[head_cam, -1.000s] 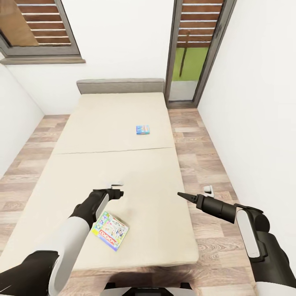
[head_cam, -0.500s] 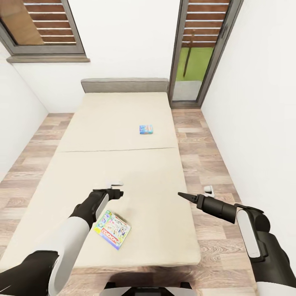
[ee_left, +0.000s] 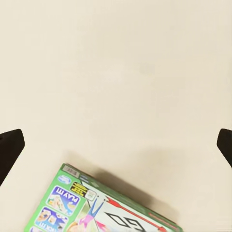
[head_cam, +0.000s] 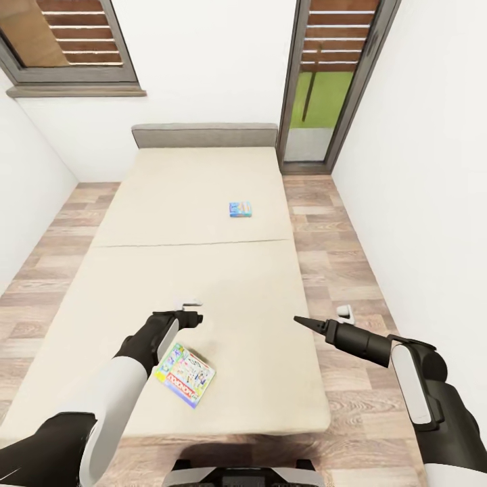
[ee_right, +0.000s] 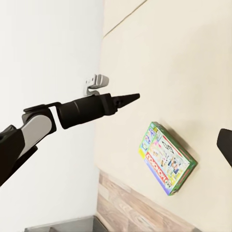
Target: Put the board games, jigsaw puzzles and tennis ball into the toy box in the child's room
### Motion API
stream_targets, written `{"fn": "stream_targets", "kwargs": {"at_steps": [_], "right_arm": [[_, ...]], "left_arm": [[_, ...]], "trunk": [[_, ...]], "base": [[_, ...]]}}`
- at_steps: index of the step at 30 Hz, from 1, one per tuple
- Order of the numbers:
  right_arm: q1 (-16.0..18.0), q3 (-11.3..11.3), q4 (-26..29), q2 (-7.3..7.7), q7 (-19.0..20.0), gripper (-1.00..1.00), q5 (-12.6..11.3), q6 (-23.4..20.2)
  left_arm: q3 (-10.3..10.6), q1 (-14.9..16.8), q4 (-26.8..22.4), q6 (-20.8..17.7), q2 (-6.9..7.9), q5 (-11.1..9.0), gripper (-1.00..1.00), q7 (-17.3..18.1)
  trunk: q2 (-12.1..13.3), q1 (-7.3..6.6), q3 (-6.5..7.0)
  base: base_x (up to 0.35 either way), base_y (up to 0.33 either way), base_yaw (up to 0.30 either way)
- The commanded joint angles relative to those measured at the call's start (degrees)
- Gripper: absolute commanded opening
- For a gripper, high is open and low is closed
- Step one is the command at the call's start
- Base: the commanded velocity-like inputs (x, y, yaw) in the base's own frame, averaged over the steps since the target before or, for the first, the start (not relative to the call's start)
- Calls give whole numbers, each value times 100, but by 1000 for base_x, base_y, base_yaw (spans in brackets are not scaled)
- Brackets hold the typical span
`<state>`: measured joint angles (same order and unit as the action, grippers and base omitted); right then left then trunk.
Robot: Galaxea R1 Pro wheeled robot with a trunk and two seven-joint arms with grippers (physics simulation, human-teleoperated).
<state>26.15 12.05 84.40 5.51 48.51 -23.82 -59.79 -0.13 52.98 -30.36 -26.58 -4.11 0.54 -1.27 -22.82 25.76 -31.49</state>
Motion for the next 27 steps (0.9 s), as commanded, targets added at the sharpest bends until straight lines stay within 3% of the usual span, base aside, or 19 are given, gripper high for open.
{"fn": "stream_targets", "kwargs": {"at_steps": [1, 8, 12, 15, 19, 27], "right_arm": [[4, 7, 4, 0, 38, 100, 23, -21], [4, 3, 70, 2, 75, 100, -29, -21], [2, 6, 165, 4, 397, 100, -282, -21], [-18, 27, 182, 9, 710, 100, -340, -21], [-70, 72, 188, 11, 944, 100, -355, -21], [-110, 113, 181, 11, 1037, 100, -317, -2]], "left_arm": [[0, 2, -8, -32, -2, 3, 100, -13], [28, 2, 2, -19, 2, 3, 100, -32], [-12, 1, 68, 194, 39, -6, 100, -38], [-25, 3, 238, 284, 75, -4, 100, -39], [-29, 3, 320, 325, 112, -2, 100, -40], [-32, 5, 353, 455, 183, -2, 100, -78]], "trunk": [[-10, 3, -17], [-10, 3, -83], [-10, 3, -121], [-10, 3, -149], [-10, 3, -187], [-10, 3, -262]], "base": [[0, 0, 0], [0, 0, 0], [0, 0, 0], [0, 0, 0], [0, 0, 0], [0, 0, 0]]}}
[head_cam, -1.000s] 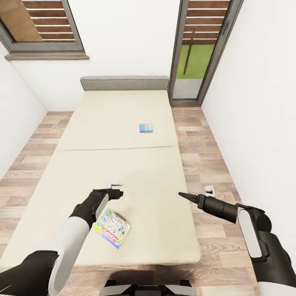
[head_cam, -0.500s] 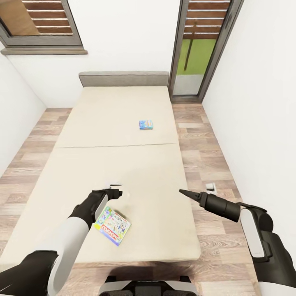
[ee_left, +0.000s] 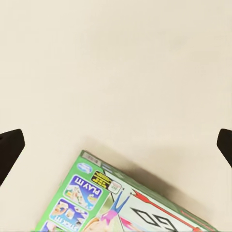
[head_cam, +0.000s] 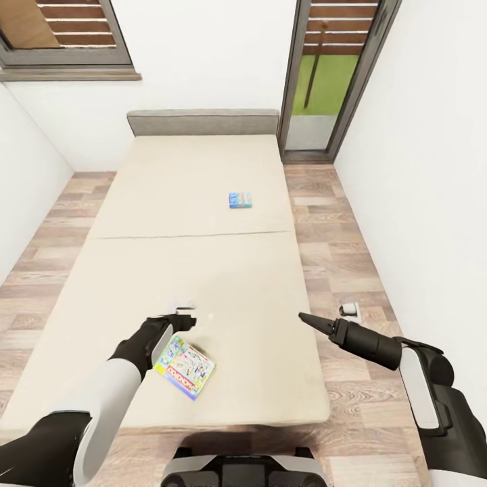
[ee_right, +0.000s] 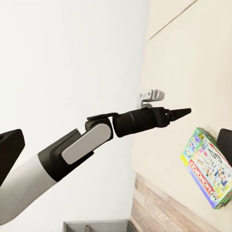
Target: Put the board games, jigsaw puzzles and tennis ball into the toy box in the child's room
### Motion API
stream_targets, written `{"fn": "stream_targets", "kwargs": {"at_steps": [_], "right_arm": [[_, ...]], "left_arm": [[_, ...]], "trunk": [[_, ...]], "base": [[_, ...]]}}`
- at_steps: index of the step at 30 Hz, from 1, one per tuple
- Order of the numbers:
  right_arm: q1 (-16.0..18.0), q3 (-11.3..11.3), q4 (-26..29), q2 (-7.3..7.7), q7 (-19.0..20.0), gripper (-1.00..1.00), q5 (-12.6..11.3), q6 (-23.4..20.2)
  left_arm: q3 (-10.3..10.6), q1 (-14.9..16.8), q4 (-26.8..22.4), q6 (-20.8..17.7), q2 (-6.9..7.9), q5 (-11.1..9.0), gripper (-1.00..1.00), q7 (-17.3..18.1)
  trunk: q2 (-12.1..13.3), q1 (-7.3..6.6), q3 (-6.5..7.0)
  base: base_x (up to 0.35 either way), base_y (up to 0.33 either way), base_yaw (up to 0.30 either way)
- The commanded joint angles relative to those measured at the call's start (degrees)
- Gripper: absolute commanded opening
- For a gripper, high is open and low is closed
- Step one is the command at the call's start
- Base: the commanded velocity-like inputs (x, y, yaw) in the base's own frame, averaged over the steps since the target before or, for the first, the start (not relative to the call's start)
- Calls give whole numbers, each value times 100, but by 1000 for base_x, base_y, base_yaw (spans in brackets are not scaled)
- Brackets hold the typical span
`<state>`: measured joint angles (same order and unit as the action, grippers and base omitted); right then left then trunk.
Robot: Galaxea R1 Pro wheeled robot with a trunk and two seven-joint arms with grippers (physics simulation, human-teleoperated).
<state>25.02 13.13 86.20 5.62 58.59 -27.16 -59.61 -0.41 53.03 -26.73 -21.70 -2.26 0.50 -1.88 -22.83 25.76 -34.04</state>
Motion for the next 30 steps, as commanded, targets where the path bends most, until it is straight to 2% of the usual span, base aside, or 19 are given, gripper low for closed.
{"fn": "stream_targets", "kwargs": {"at_steps": [1, 6, 12, 30], "right_arm": [[2, 5, -1, 0, 31, 100, 20, -17], [-12, 6, -6, 2, 38, 100, 32, 3], [-14, 6, -7, 1, 34, 100, 35, 21], [-15, 6, -7, 0, 13, 100, 44, 34]], "left_arm": [[-4, 0, -9, -28, 7, 2, 100, -32], [-19, -1, -8, -12, 120, -4, 100, -128], [-20, 5, 1, 22, 182, -6, 100, -143], [-33, 6, 125, 157, 191, -15, 100, -146]], "trunk": [[-9, 3, -17], [-9, 3, -64], [-9, 3, -121], [-9, 3, -290]], "base": [[0, 0, 0], [0, 0, 0], [0, 0, 0], [0, 0, 0]]}}
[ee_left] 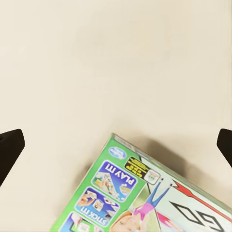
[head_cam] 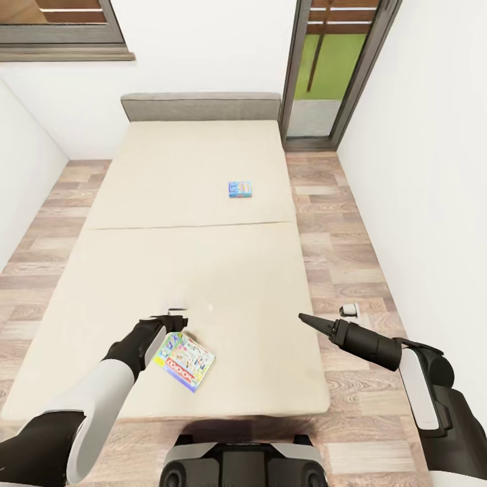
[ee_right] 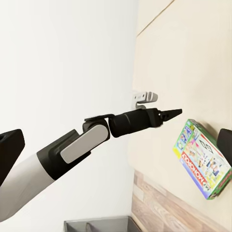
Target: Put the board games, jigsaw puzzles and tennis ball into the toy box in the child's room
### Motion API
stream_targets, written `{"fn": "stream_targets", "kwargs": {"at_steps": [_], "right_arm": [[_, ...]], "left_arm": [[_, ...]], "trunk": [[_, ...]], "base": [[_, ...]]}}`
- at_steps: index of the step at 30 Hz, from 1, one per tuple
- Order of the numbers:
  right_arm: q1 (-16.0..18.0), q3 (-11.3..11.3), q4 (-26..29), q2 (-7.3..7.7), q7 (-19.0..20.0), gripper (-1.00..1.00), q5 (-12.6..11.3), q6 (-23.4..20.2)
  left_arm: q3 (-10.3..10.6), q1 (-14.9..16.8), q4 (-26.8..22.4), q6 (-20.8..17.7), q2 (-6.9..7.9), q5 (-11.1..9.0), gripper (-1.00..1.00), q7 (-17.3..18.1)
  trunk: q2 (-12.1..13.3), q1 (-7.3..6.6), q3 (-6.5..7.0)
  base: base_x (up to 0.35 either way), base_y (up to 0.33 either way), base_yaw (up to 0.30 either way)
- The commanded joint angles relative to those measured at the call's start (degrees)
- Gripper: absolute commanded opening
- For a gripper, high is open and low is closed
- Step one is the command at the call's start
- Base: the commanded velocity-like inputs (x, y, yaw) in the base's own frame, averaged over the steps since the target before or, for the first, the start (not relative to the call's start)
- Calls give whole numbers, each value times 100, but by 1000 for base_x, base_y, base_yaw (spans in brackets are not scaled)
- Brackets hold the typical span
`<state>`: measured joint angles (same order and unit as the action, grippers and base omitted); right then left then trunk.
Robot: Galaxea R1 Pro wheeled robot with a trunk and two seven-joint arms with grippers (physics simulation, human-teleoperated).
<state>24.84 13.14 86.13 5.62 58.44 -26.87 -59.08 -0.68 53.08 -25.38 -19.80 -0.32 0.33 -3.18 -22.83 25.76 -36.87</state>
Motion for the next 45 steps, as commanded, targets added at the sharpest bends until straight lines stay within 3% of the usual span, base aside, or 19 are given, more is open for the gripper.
{"fn": "stream_targets", "kwargs": {"at_steps": [1, 25, 45], "right_arm": [[3, 4, 1, 0, 27, 100, 15, -18], [-2, 4, 1, 0, 19, 100, 15, -8], [-15, 4, 1, 0, 18, 100, 22, -7]], "left_arm": [[-5, 1, -10, -33, -3, 2, 100, -16], [-11, 9, -40, -24, 3, -6, 100, -16], [-11, 295, -55, -33, -10, 2, 100, -16]], "trunk": [[-9, 3, -16], [-9, 3, -243], [-9, 3, -431]], "base": [[0, 0, 0], [0, 0, 0], [0, 0, 0]]}}
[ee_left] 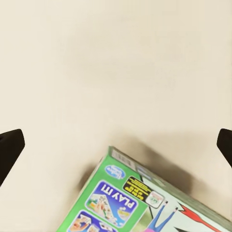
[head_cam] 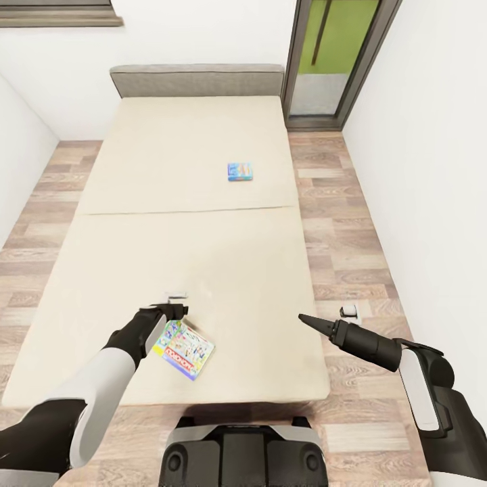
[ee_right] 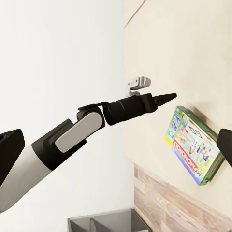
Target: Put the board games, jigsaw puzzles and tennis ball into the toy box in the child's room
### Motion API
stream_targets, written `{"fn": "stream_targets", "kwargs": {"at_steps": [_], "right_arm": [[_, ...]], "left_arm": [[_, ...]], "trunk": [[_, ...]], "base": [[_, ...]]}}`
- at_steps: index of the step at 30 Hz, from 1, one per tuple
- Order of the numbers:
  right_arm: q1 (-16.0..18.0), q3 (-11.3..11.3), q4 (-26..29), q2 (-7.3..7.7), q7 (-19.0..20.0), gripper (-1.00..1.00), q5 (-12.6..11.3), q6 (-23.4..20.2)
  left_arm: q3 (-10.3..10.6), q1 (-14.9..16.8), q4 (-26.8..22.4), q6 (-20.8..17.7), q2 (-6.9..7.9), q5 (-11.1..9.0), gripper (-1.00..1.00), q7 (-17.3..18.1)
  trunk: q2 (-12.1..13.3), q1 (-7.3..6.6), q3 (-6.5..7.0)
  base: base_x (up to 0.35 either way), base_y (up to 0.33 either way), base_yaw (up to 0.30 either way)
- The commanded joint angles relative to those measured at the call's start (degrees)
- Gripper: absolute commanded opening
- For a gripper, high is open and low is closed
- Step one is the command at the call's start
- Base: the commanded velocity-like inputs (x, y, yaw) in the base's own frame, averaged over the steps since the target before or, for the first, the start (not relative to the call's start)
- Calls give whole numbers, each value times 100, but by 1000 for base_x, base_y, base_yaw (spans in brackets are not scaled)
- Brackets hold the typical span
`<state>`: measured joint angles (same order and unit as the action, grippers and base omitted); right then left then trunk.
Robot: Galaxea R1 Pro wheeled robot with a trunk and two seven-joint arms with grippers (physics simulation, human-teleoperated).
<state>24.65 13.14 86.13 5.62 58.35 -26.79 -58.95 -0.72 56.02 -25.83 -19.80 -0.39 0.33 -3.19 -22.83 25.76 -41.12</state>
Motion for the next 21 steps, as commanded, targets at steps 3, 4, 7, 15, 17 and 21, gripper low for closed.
{"fn": "stream_targets", "kwargs": {"at_steps": [3, 4, 7, 15, 17, 21], "right_arm": [[4, 4, 1, 0, 32, 100, 12, -20], [2, 4, 4, 0, 33, 100, 11, -20], [2, 4, 7, 0, 35, 100, 9, -20], [-2, 4, 9, 0, 36, 100, 15, -20], [0, 4, 9, 0, 36, 100, 14, -20], [0, 4, 9, 0, 30, 100, 16, -20]], "left_arm": [[-7, 4, -7, -33, -4, 8, 100, -15], [-7, 4, -6, -33, -4, 9, 100, -15], [-4, 5, -3, -33, 1, 10, 100, -15], [1, 6, -2, -26, 4, 11, 100, -15], [3, 6, -1, -25, 4, 11, 100, -15], [9, 6, -1, -24, 4, 11, 100, -15]], "trunk": [[-9, 3, -35], [-9, 3, -44], [-9, 3, -73], [-9, 3, -148], [-9, 3, -167], [-9, 3, -205]], "base": [[0, 0, 0], [0, 0, 0], [0, 0, 0], [0, 0, 0], [0, 0, 0], [0, 0, 0]]}}
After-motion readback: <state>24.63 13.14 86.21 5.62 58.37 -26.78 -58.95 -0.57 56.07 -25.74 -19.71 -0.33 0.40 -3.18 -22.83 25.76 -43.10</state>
